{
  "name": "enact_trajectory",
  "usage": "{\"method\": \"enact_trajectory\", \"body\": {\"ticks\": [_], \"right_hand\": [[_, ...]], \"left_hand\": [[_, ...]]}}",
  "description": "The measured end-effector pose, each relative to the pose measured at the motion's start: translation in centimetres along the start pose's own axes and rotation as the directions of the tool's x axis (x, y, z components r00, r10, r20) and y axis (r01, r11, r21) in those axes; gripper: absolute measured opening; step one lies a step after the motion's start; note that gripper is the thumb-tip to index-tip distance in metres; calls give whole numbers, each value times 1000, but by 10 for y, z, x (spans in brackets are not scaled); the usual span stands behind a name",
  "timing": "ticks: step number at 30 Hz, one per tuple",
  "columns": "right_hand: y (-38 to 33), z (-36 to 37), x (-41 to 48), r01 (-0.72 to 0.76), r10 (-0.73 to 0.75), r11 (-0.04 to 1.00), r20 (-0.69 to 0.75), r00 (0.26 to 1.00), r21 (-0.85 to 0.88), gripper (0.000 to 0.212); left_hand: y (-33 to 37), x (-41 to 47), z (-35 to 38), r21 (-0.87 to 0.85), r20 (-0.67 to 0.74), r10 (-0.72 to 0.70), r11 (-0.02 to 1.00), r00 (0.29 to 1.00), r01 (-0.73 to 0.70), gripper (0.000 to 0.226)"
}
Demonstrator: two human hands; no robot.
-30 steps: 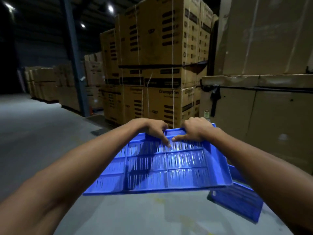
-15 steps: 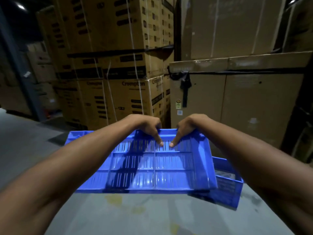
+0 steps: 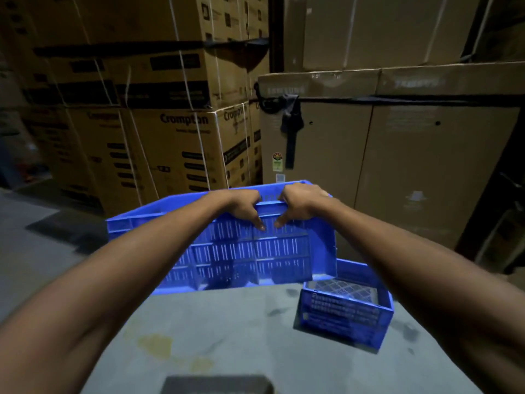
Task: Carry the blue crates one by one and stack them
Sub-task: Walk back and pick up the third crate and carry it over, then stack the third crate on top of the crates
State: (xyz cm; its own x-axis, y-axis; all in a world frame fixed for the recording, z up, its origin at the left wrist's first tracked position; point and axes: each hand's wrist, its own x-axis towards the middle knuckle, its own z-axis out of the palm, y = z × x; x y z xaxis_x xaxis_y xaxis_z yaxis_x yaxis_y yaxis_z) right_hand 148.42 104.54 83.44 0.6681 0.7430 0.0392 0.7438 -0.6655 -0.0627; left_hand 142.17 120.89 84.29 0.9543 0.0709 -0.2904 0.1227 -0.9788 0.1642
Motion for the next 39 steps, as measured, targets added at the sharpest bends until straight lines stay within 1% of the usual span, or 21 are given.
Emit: {"method": "enact_trajectory", "body": {"ticks": [3,5,7,10,13,16,21,25,30,33,39], "right_hand": [[23,22,42,-74,71,997,-80,994,-36,45],[40,38,70,-131,127,991,-111,986,-27,44],[58,56,100,-177,174,984,-133,976,-11,42],[88,91,141,-206,200,978,-181,963,-18,40],[121,144,177,-224,213,974,-223,951,-25,40],[159,210,209,-239,232,971,-239,943,-2,41],[226,336,255,-225,218,974,-240,946,-2,41],[263,434,273,-233,223,972,-258,940,-9,41],[286,547,285,-222,201,974,-302,932,-37,37],[297,598,292,-224,199,974,-319,926,-42,38],[308,667,307,-227,200,973,-346,916,-39,41]], "left_hand": [[-17,61,0,89,-102,72,994,992,-63,33],[-27,102,1,115,-120,104,989,987,-90,32],[-36,143,4,184,-161,144,976,976,-114,33],[-50,204,17,257,-212,196,956,957,-139,27],[-59,263,47,293,-248,243,941,938,-167,29],[-63,325,90,313,-226,257,932,939,-180,24],[-73,432,186,297,-200,225,941,954,-160,26],[-80,497,273,315,-246,246,935,938,-163,32],[-100,553,376,356,-297,260,923,919,-146,33],[-111,581,422,358,-308,273,921,912,-155,24],[-127,615,476,379,-318,279,913,906,-148,23]]}}
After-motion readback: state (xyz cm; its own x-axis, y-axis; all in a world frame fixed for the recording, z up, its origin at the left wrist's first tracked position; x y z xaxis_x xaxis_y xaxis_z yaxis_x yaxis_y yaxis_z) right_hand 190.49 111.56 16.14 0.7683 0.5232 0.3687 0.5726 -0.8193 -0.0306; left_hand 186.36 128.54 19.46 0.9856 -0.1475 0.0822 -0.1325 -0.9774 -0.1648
